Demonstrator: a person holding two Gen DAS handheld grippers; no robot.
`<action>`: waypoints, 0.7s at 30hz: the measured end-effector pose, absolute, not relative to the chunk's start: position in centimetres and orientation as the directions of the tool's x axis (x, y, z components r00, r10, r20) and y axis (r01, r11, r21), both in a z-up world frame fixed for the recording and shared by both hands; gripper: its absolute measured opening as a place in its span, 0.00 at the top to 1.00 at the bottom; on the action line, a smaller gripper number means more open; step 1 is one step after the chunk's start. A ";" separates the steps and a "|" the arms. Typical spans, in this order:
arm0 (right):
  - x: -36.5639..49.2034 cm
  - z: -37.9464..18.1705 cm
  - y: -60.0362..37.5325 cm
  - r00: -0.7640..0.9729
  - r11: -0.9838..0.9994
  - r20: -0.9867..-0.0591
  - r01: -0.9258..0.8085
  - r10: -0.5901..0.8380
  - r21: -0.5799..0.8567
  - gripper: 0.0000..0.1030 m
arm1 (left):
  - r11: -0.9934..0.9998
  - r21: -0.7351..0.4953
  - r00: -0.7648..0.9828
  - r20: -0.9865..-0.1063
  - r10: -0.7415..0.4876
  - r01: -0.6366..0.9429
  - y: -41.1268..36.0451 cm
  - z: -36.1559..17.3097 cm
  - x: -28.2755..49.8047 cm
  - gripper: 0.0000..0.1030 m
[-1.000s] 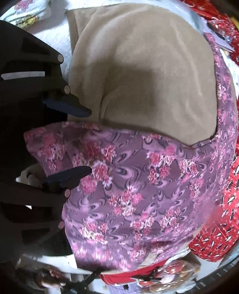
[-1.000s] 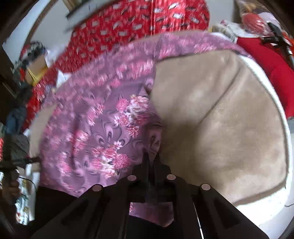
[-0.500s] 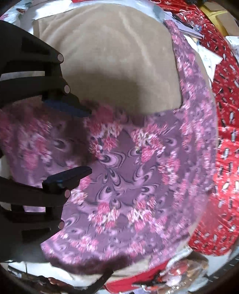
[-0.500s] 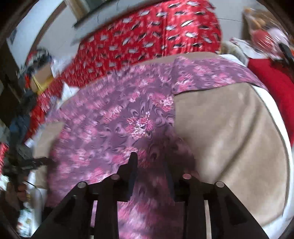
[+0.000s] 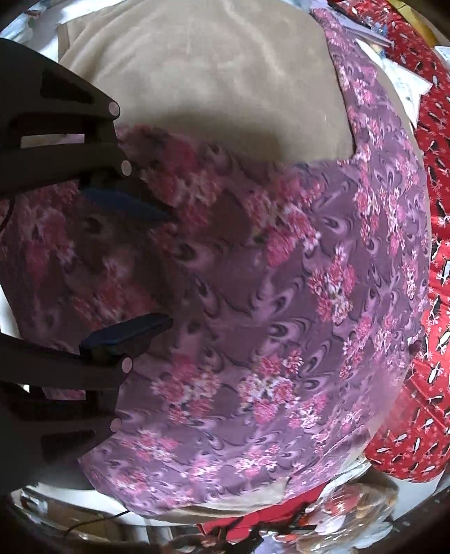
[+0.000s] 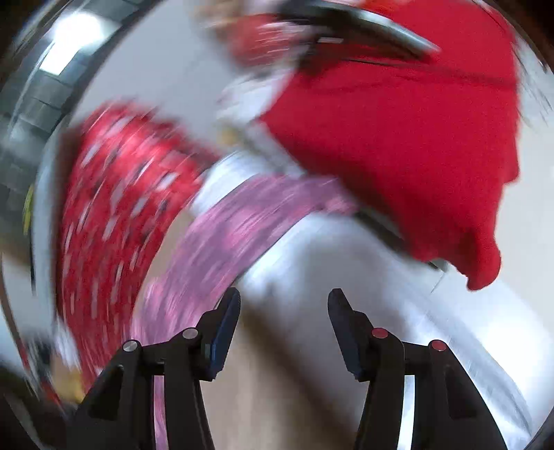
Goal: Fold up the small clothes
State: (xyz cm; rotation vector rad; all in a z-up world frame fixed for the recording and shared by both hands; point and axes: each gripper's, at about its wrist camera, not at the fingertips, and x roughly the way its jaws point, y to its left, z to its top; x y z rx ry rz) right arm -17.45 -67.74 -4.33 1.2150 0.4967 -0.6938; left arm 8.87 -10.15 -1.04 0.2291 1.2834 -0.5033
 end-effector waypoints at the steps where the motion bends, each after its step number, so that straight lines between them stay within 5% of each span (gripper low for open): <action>1: -17.8 -5.4 -69.4 0.705 0.137 -0.675 0.707 -0.219 0.694 0.46 | 0.872 -0.109 0.191 -0.956 -0.224 0.477 -10.6 -1.1 9.1 0.47; 10: -10.8 -10.9 -76.1 0.734 0.043 -0.658 0.672 -0.169 0.739 0.34 | 0.865 -0.095 0.212 -0.951 -0.226 0.492 -14.8 -0.3 11.4 0.47; 12: -10.8 -10.9 -76.6 0.741 0.059 -0.641 0.662 -0.199 0.747 0.60 | 0.864 -0.102 0.222 -0.945 -0.238 0.493 -15.7 -0.1 12.4 0.47; 13: -10.7 -10.3 -76.5 0.742 0.085 -0.632 0.661 -0.222 0.746 0.88 | 0.864 -0.103 0.232 -0.942 -0.244 0.493 -16.1 0.1 13.1 0.47; 18: -12.9 -4.4 -75.1 0.704 0.241 -0.581 0.697 -0.408 0.675 0.88 | 0.882 -0.105 0.315 -0.909 -0.273 0.460 -17.8 1.2 16.5 0.44; 21: -12.6 -2.4 -75.1 0.597 0.263 -0.657 0.799 -0.460 0.541 0.88 | 0.913 -0.062 0.369 -0.902 -0.224 0.404 -19.1 0.8 19.3 0.44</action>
